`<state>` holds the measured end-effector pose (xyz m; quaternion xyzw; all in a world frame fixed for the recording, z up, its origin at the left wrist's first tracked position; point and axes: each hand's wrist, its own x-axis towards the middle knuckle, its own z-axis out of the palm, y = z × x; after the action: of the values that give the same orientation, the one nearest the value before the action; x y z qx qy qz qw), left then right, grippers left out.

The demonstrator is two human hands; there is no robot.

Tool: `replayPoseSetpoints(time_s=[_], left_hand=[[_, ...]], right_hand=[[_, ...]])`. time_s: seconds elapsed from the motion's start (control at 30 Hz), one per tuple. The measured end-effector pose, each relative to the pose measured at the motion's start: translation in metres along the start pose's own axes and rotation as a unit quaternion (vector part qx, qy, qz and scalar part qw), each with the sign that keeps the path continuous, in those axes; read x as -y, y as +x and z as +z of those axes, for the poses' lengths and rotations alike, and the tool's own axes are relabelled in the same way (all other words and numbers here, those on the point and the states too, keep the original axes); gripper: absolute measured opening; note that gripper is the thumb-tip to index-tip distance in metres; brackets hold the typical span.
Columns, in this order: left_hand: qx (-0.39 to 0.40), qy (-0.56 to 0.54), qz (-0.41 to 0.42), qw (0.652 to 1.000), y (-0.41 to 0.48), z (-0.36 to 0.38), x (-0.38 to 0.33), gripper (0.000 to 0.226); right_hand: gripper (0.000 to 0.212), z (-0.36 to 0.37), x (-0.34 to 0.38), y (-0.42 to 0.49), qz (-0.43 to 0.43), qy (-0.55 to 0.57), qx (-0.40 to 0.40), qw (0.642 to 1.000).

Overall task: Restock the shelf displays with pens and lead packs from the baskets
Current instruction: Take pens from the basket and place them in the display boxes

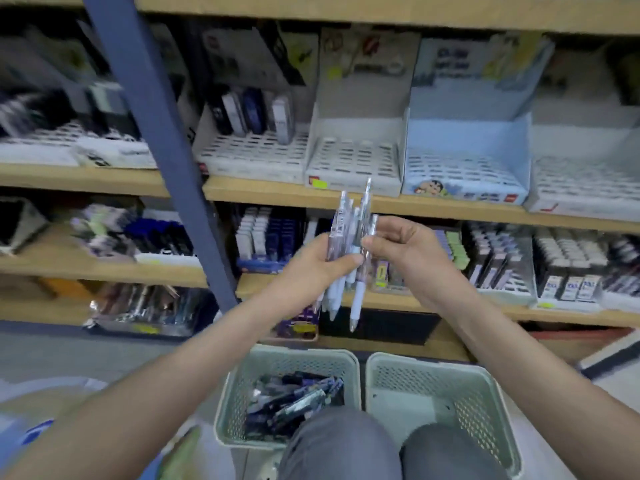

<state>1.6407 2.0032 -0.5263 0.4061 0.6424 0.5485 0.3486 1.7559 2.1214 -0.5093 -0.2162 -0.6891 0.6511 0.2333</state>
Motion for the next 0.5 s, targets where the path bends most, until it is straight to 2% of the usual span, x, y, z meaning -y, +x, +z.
replayPoseSetpoints(time_s=[0.2, 0.3, 0.4, 0.5], left_hand=[[-0.02, 0.031, 0.044, 0.998, -0.018, -0.051, -0.065, 0.02], [-0.051, 0.064, 0.074, 0.994, -0.026, -0.069, -0.093, 0.02], [-0.082, 0.058, 0.097, 0.99, -0.027, -0.088, -0.121, 0.011], [-0.11, 0.026, 0.141, 0.984, -0.028, -0.112, -0.154, 0.008]], right_hand=[[0.012, 0.043, 0.067, 0.005, -0.075, 0.014, 0.029, 0.997], [0.012, 0.06, 0.097, 0.006, -0.095, -0.032, 0.036, 0.994], [0.014, 0.065, 0.13, 0.015, -0.151, -0.078, 0.003, 0.985], [0.012, 0.062, 0.178, 0.03, -0.228, -0.053, -0.049, 0.971]])
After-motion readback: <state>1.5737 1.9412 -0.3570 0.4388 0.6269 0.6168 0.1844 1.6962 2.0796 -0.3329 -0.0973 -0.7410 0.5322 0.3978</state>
